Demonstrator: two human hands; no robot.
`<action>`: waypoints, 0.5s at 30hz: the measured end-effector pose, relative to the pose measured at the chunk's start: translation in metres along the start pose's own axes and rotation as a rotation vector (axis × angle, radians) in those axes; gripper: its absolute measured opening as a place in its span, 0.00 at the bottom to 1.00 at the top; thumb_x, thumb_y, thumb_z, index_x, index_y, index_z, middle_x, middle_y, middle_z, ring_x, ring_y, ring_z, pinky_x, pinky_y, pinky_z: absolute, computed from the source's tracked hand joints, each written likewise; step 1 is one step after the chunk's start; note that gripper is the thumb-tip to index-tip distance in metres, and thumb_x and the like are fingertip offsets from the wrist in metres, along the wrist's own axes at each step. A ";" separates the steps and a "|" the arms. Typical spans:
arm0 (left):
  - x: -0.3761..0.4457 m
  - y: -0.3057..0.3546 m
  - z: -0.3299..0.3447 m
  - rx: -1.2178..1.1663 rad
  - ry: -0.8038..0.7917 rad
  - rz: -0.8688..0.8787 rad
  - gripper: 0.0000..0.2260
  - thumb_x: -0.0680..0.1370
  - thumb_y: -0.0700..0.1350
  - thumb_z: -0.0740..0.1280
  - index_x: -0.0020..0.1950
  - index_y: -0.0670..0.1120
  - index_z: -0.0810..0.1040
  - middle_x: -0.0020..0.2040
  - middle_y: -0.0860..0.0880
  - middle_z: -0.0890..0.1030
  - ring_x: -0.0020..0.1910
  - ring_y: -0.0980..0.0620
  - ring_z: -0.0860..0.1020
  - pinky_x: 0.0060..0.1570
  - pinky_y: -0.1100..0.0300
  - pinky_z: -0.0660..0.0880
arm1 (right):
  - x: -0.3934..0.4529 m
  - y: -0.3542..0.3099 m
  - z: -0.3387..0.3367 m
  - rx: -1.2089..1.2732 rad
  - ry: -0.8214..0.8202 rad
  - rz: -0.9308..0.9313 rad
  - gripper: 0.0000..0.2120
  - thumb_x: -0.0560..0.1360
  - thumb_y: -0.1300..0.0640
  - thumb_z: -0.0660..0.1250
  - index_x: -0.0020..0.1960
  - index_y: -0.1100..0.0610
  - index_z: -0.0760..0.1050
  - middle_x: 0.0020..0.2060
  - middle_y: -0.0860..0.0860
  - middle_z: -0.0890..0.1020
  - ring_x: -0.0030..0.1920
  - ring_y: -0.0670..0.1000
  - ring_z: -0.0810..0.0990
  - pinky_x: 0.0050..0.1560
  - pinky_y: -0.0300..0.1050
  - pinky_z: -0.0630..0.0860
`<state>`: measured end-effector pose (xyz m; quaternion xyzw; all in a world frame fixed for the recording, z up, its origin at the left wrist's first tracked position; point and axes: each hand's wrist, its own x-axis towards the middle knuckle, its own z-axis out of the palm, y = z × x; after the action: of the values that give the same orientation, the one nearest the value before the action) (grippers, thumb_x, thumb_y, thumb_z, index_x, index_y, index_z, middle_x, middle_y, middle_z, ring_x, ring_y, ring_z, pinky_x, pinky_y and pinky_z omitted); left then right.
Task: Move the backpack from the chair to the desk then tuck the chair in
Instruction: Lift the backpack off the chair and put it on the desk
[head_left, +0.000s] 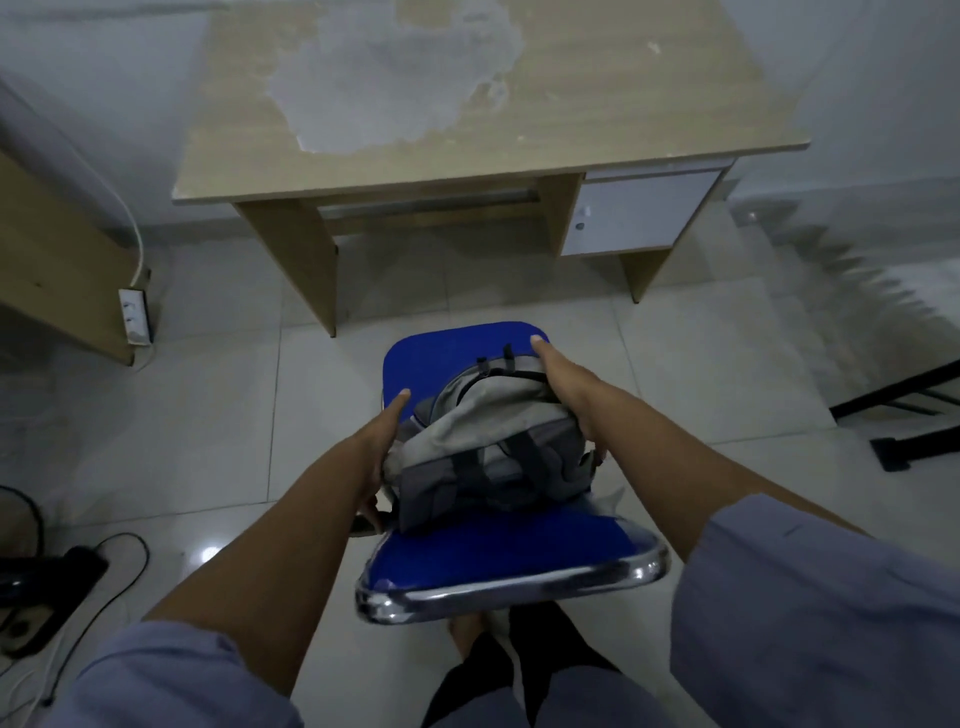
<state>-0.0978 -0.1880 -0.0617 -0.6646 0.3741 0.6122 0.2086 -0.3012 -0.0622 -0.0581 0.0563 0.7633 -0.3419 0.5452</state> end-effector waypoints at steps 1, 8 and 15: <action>0.010 0.001 -0.002 0.025 -0.017 -0.044 0.51 0.66 0.80 0.59 0.75 0.43 0.69 0.73 0.36 0.70 0.64 0.31 0.74 0.57 0.35 0.75 | 0.007 -0.003 -0.002 -0.004 -0.059 0.021 0.43 0.70 0.22 0.57 0.69 0.55 0.75 0.59 0.59 0.82 0.53 0.61 0.83 0.52 0.55 0.82; 0.058 0.019 0.001 0.025 -0.163 -0.128 0.54 0.54 0.82 0.68 0.70 0.48 0.75 0.64 0.37 0.79 0.62 0.33 0.77 0.63 0.36 0.74 | 0.042 -0.002 -0.013 -0.090 -0.171 0.227 0.24 0.75 0.33 0.67 0.43 0.56 0.79 0.23 0.57 0.83 0.21 0.60 0.82 0.17 0.51 0.77; 0.087 0.013 0.026 -0.031 -0.155 -0.100 0.32 0.75 0.64 0.69 0.71 0.42 0.74 0.64 0.36 0.79 0.63 0.35 0.77 0.67 0.39 0.73 | 0.068 0.035 -0.003 -0.143 -0.255 0.506 0.31 0.67 0.33 0.75 0.53 0.59 0.77 0.47 0.58 0.80 0.47 0.60 0.78 0.38 0.56 0.75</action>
<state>-0.1273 -0.1987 -0.1482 -0.6362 0.3136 0.6563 0.2573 -0.3142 -0.0532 -0.1332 0.1630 0.6726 -0.1444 0.7072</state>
